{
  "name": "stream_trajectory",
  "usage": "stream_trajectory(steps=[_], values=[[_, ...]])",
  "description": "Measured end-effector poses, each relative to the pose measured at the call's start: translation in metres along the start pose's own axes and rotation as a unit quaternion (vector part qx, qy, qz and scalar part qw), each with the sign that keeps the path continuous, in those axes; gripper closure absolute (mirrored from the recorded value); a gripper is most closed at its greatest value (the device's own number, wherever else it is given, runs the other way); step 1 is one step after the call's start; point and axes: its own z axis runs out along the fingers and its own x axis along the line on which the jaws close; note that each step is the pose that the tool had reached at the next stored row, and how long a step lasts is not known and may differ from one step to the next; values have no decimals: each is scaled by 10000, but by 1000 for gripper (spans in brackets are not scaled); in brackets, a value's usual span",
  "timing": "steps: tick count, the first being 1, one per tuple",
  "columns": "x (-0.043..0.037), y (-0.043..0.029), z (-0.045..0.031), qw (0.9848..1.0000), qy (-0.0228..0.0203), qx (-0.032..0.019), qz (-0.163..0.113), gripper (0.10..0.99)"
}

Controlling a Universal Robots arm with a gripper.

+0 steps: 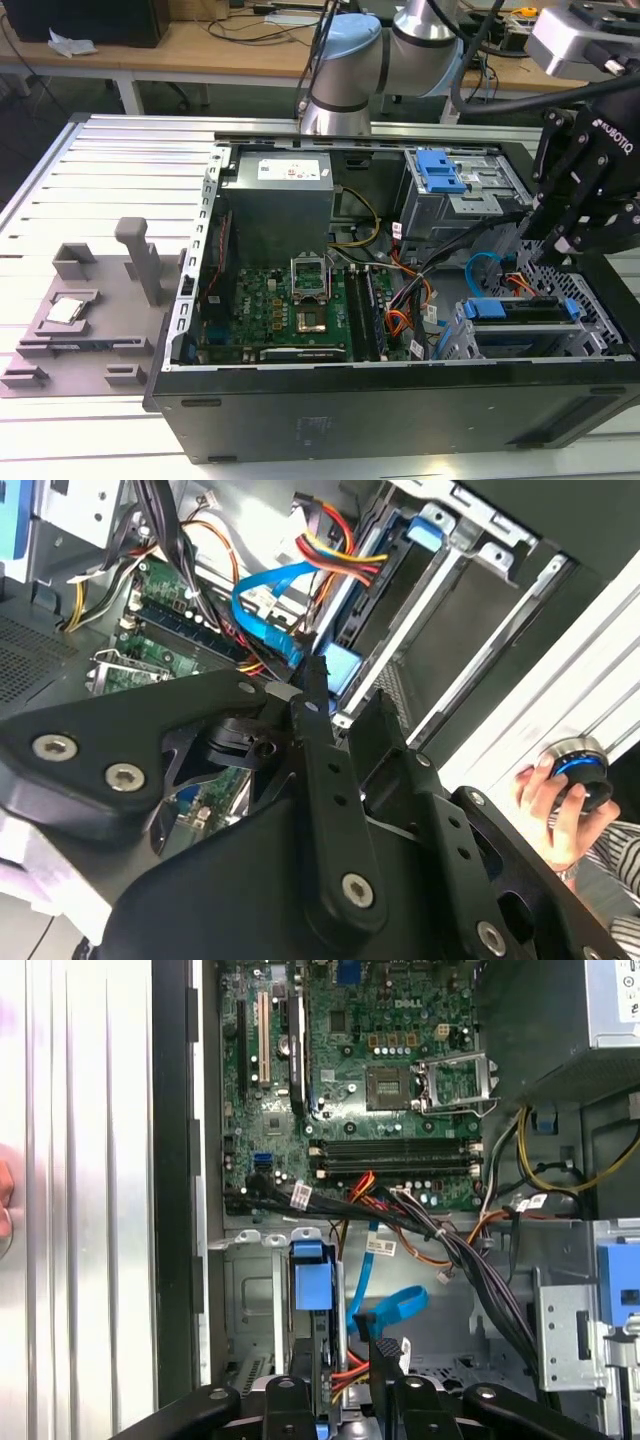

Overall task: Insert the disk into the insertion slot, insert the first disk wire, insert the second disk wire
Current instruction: 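Insert the second disk wire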

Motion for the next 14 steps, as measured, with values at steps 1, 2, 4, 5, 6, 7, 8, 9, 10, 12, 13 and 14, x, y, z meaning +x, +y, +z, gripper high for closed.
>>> stream_trajectory(steps=[1, 2, 4, 5, 6, 7, 8, 9, 10, 12, 13, 14], values=[[0, 18, 1, 10000, 0, 0, 0, 725], [1, 30, 2, 10000, 0, 0, 0, 725], [2, 70, 6, 10000, 0, 0, -1, 725], [3, 85, 7, 10000, 0, 0, 0, 725], [3, 99, 9, 10000, 0, 0, 0, 725], [4, 110, 10, 10000, 0, 0, 0, 725], [4, 123, 11, 10000, 0, 0, 0, 725], [4, 139, 12, 10000, 0, 0, 0, 725], [5, 153, 14, 10000, 0, 0, 0, 725], [5, 175, 17, 10000, 0, 0, 0, 725], [4, 185, 18, 10000, 0, 0, 0, 725], [-4, 199, 21, 10000, 1, 0, -4, 725]])
